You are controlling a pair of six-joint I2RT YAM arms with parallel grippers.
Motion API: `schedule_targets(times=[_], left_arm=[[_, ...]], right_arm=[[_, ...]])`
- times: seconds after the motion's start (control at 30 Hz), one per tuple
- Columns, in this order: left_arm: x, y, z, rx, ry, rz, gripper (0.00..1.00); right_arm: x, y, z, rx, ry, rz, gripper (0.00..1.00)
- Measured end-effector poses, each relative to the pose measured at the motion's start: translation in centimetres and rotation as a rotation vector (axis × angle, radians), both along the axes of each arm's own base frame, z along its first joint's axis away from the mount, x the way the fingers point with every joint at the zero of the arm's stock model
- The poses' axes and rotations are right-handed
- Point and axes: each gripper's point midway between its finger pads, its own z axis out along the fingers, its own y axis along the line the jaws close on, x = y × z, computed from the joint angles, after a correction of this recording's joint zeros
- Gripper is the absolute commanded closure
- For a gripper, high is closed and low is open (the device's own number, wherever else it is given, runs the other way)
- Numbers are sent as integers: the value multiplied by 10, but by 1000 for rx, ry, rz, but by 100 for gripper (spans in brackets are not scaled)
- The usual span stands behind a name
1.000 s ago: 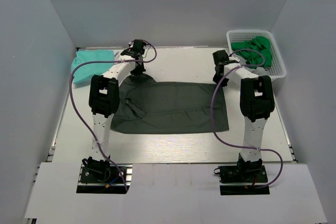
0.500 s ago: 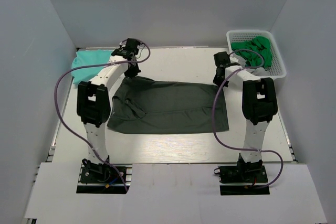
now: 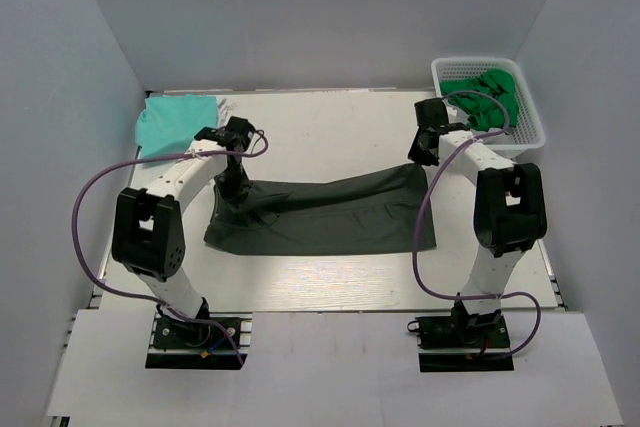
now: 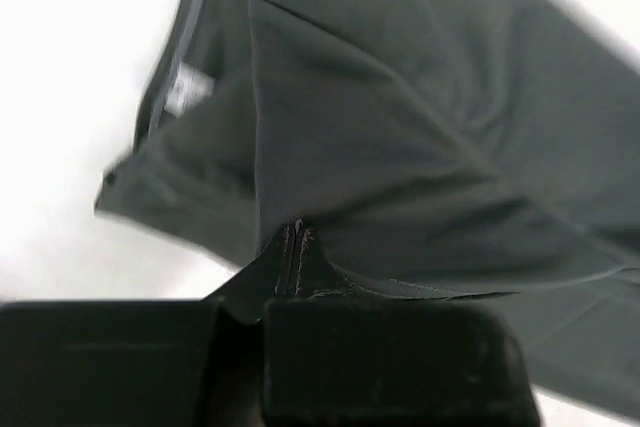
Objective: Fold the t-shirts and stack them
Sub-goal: Fold the other side of the tshirt into a rectangle, then rotate the tshirt 90 degrees
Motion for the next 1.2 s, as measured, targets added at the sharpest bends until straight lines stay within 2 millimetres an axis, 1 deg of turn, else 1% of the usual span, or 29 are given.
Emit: schedule_targets(times=[0.17, 0.23, 0.27, 0.3, 0.37, 0.4, 0.43, 0.47, 0.5, 0.6, 0.63, 0.7, 0.77, 0.87, 0.9, 0.97, 1.03, 1.1, 1.2], left_arm=[[-40, -10, -11, -66, 97, 8, 100], [-56, -14, -19, -82, 137, 5, 100], [-65, -15, -23, -88, 166, 6, 79], [-71, -15, -26, -87, 188, 6, 66], [-78, -16, -31, -85, 228, 10, 59], [-80, -16, -32, -80, 242, 13, 41], [-82, -15, -33, -70, 260, 11, 29], [-83, -14, -34, -58, 272, 9, 19], [-85, -11, -36, -41, 284, 10, 0], [-92, -3, -36, 9, 326, 14, 0], [-93, -1, -34, 20, 338, 12, 0], [-88, 1, -28, 41, 343, 2, 0], [-72, -2, -18, 39, 310, -7, 0], [-36, -12, 1, 8, 205, -23, 0], [-24, -16, 7, -5, 167, -27, 0], [-3, -22, 14, -25, 104, -41, 0], [13, -27, 12, -35, 74, -51, 0], [21, -30, 1, -35, 83, -59, 0], [21, -31, -30, -19, 153, -66, 0]], right_arm=[[-6, 2, -6, 7, 23, 10, 100], [-9, 1, -9, 5, 32, 11, 100], [-12, 1, -11, 3, 37, 10, 100], [-15, 0, -13, 1, 44, 10, 100], [-25, -3, -17, -4, 61, 8, 100], [-30, -4, -19, -6, 68, 4, 88], [-36, -6, -21, -5, 76, -6, 64], [-42, -8, -22, -4, 82, -21, 43], [-48, -11, -24, -8, 88, -36, 22], [-72, -23, -32, -40, 125, -65, 15], [-79, -27, -34, -54, 141, -75, 15], [-90, -35, -35, -81, 167, -94, 15], [-95, -39, -30, -90, 166, -104, 15], [-93, -39, -12, -77, 118, -100, 10], [-91, -37, -5, -69, 96, -86, 10], [-83, -28, 9, -36, 47, -33, 10], [-72, -13, 19, 11, -3, 54, 10], [-64, 4, 26, 54, -46, 139, 10], [-56, 34, 29, 117, -62, 282, 10]])
